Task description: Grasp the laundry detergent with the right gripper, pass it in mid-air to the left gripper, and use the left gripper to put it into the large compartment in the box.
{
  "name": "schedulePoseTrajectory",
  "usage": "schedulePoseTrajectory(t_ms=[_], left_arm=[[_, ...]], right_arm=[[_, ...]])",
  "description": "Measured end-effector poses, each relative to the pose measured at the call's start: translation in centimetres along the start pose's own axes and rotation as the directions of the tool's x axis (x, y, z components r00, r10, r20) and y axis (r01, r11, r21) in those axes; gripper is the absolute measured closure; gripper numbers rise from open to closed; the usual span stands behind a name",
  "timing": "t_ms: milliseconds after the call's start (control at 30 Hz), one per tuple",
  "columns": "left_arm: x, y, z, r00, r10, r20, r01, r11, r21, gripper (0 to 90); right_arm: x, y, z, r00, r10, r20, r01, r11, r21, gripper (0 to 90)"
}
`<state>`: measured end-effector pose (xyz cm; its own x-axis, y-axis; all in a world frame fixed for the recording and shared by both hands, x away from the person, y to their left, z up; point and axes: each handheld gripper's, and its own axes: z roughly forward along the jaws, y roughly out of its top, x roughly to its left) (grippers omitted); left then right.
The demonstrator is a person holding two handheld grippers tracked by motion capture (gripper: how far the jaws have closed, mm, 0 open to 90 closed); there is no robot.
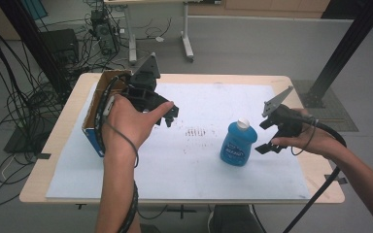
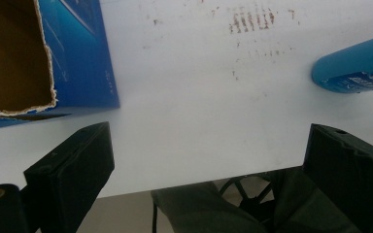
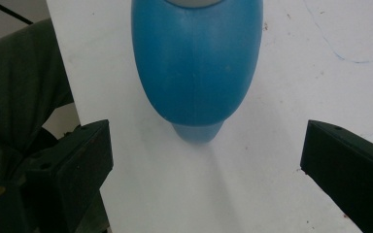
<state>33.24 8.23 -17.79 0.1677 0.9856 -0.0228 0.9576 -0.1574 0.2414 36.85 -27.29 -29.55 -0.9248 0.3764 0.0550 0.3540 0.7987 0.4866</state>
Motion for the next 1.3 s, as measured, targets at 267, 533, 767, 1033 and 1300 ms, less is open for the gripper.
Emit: schedulePoseTrajectory(t_ms=[267,533,767,1033,1300], left_arm=[[-0.1,0.1,-0.1,1.0000,0.004,-0.001,-0.004,1.0000,0.001,4.9],[-0.2,0.1,0.2,1.0000,0.000,-0.001,0.000,1.0000,0.003,4.9],[-0.2,0.1,0.2,1.0000,0.000,-0.002,0.000,1.0000,0.007,4.9],[-0.2,0.1,0.3,1.0000,0.001,-0.001,-0.001,1.0000,0.007,4.9],[-0.3,0.1,0.5,1.0000,0.000,-0.001,0.000,1.0000,0.007,4.9]], right_arm=[[0.1,-0.8,1.0,0.9999,0.006,0.012,-0.005,0.998,-0.063,4.0],[0.5,-1.5,2.1,0.9998,0.014,0.014,-0.012,0.994,-0.111,3.8],[0.9,-1.9,3.2,0.9995,0.009,0.029,-0.004,0.987,-0.161,3.5],[1.1,-2.6,4.7,0.9994,0.018,0.028,-0.012,0.981,-0.196,3.4],[1.2,-3.0,6.0,0.9992,0.023,0.031,-0.015,0.973,-0.230,3.3]])
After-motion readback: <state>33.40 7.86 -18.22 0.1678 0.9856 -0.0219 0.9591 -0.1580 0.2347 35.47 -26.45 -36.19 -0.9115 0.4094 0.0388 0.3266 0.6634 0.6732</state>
